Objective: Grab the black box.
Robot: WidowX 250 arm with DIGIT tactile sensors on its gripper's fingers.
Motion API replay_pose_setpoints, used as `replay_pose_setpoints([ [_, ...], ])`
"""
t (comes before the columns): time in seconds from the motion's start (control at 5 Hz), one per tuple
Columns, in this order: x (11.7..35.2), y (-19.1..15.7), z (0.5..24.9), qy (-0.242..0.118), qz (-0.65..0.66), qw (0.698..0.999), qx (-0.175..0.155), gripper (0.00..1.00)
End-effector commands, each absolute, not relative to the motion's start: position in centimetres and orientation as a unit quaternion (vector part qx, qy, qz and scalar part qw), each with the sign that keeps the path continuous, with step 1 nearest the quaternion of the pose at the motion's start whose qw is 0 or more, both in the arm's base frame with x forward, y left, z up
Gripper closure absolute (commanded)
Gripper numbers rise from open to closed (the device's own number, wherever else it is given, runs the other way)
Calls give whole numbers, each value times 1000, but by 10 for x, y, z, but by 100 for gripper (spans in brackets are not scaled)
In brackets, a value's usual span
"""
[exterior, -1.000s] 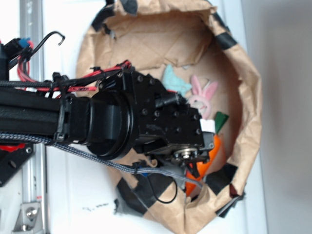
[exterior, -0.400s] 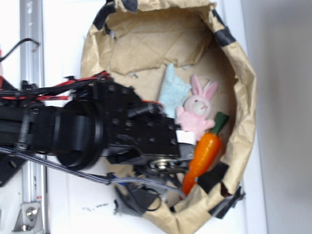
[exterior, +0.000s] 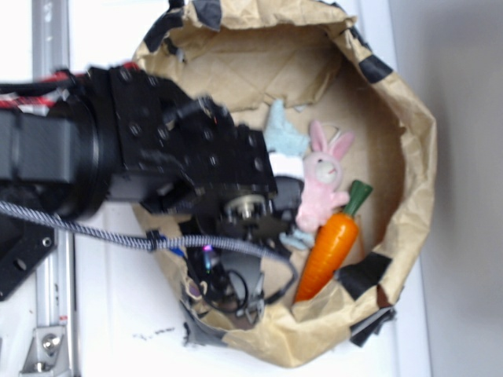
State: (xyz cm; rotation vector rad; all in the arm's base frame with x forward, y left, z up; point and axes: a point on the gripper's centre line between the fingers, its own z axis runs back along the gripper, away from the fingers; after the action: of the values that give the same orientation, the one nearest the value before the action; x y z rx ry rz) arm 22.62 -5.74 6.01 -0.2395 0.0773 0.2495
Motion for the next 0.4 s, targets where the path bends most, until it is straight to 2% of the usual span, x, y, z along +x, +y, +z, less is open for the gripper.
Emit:
replay_pose_setpoints([
  [0.0,250,-11,103,-66,190,974,-102,100],
  [0.2,249,-8,106,-60,196,972,-118,100],
])
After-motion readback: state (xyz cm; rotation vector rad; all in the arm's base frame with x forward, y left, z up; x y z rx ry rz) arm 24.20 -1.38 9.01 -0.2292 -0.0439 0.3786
